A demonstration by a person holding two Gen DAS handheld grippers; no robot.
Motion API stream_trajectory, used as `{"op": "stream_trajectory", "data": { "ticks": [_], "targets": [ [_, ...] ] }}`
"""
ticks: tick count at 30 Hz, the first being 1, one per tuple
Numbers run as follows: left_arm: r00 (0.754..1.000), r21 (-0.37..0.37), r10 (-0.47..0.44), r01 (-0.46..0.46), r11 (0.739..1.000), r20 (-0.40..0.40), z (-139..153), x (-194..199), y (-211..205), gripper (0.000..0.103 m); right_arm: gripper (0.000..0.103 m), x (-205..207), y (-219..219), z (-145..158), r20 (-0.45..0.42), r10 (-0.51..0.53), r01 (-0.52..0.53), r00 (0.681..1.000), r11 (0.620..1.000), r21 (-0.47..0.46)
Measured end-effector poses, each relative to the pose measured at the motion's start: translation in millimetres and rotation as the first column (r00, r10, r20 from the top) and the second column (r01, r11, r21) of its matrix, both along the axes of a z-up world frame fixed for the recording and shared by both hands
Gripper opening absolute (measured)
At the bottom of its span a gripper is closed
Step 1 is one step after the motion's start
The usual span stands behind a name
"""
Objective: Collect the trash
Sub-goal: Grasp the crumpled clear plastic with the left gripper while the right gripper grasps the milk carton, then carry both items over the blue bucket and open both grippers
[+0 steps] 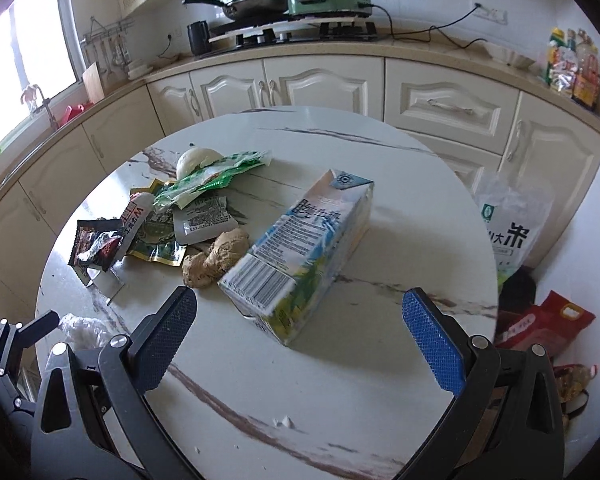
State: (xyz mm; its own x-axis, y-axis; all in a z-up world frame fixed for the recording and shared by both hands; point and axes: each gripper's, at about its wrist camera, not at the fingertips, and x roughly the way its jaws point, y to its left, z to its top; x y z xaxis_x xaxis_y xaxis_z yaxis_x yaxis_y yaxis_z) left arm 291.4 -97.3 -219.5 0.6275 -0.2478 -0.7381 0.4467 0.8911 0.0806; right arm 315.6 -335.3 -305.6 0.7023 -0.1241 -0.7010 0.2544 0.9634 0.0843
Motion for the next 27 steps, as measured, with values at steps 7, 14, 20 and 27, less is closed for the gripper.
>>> {"op": "stream_trajectory", "data": {
  "ticks": [7, 14, 20, 27],
  "targets": [
    [0.998, -0.115, -0.029, 0.023, 0.993, -0.051, -4.9, 14.6, 11.3, 0.015, 0.103, 29.9, -3.1, -16.3, -0.077, -0.038, 0.035, 0.996, 0.999, -0.036],
    [0.994, -0.204, -0.072, 0.053, 0.978, -0.085, -10.2, 8.4, 13.7, 0.014, 0.055, 7.8, -26.2, -23.7, -0.088, -0.063, 0.062, 0.994, 0.998, -0.01],
    [0.994, -0.256, -0.079, 0.058, 0.965, -0.072, 1.5, 3.0, 27.4, 0.013, 0.039, -11.2, -41.8, -17.5, -0.027, -0.042, 0.043, 0.999, 0.998, 0.051],
    [0.998, -0.288, -0.066, 0.06, 0.956, -0.014, 29.7, -25.5, 56.5, 0.013, 0.039, -48.6, -20.8, 13.7, 0.082, -0.008, 0.003, 0.997, 0.998, 0.061]
  ]
}}
